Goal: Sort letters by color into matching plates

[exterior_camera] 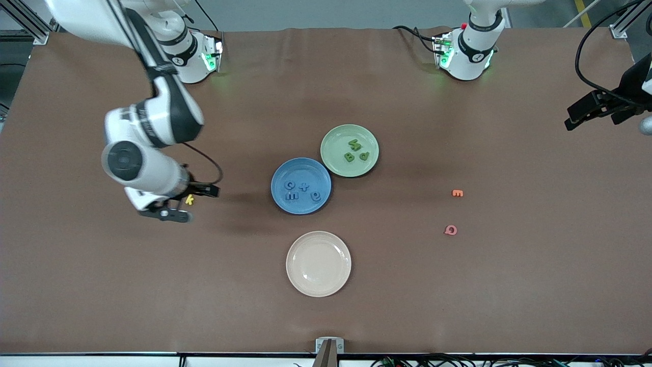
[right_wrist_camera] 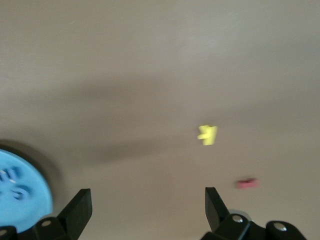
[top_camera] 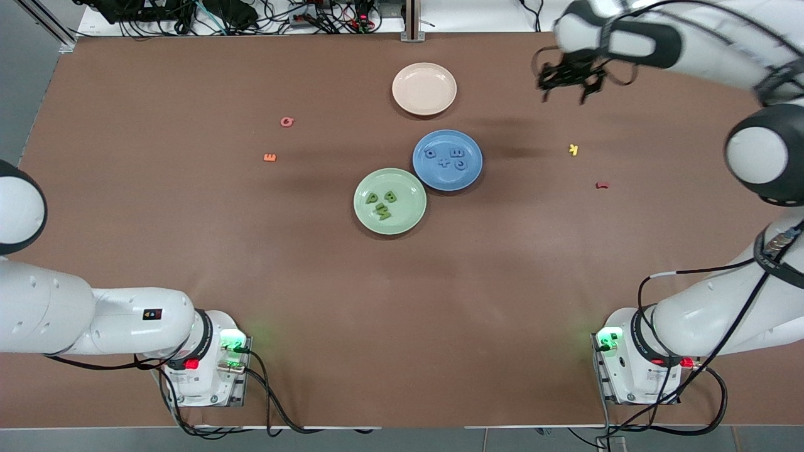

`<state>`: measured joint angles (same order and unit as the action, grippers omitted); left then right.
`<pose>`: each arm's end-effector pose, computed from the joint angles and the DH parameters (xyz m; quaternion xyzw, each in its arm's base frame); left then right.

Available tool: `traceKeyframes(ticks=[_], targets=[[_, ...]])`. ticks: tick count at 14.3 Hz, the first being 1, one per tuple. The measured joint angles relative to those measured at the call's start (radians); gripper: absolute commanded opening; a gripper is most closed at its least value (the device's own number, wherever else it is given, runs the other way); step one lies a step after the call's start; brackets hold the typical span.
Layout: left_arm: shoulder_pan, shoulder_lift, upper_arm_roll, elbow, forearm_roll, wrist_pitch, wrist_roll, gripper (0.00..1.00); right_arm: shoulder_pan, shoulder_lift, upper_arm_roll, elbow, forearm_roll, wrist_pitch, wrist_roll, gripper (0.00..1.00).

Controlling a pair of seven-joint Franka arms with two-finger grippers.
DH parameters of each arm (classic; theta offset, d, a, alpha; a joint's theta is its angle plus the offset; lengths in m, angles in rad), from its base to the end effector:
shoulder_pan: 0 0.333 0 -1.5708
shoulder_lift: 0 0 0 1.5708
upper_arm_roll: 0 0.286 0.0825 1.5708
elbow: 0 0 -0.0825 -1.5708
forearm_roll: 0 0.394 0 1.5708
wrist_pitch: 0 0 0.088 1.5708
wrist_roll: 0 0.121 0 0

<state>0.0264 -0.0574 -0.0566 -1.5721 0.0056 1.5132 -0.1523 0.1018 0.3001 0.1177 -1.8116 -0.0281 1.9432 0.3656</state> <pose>0.5423 -0.0165 0.6065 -0.9981 -0.0612 0.0004 0.0045 0.5965 0.1281 0.3168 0.9942 -0.0677 -0.0809 0.0193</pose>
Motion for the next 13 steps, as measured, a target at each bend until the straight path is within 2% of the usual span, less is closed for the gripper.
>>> traceKeyframes(ticks=[3, 7, 10, 13], targets=[[-0.001, -0.012, -0.003, -0.008, 0.000, 0.000, 0.000, 1.00, -0.107, -0.045, 0.000, 0.052, 0.000, -0.122, -0.144, 1.00], [-0.004, -0.014, -0.020, -0.008, 0.000, -0.005, 0.004, 1.00, -0.205, -0.050, 0.000, 0.204, -0.001, -0.293, -0.256, 1.00], [-0.004, -0.029, -0.070, -0.008, 0.000, -0.009, 0.008, 1.00, -0.235, -0.050, 0.001, 0.313, -0.017, -0.404, -0.271, 1.00], [-0.003, -0.047, -0.078, -0.009, 0.001, -0.013, 0.039, 1.00, -0.236, -0.050, 0.005, 0.382, -0.020, -0.452, -0.273, 1.00]])
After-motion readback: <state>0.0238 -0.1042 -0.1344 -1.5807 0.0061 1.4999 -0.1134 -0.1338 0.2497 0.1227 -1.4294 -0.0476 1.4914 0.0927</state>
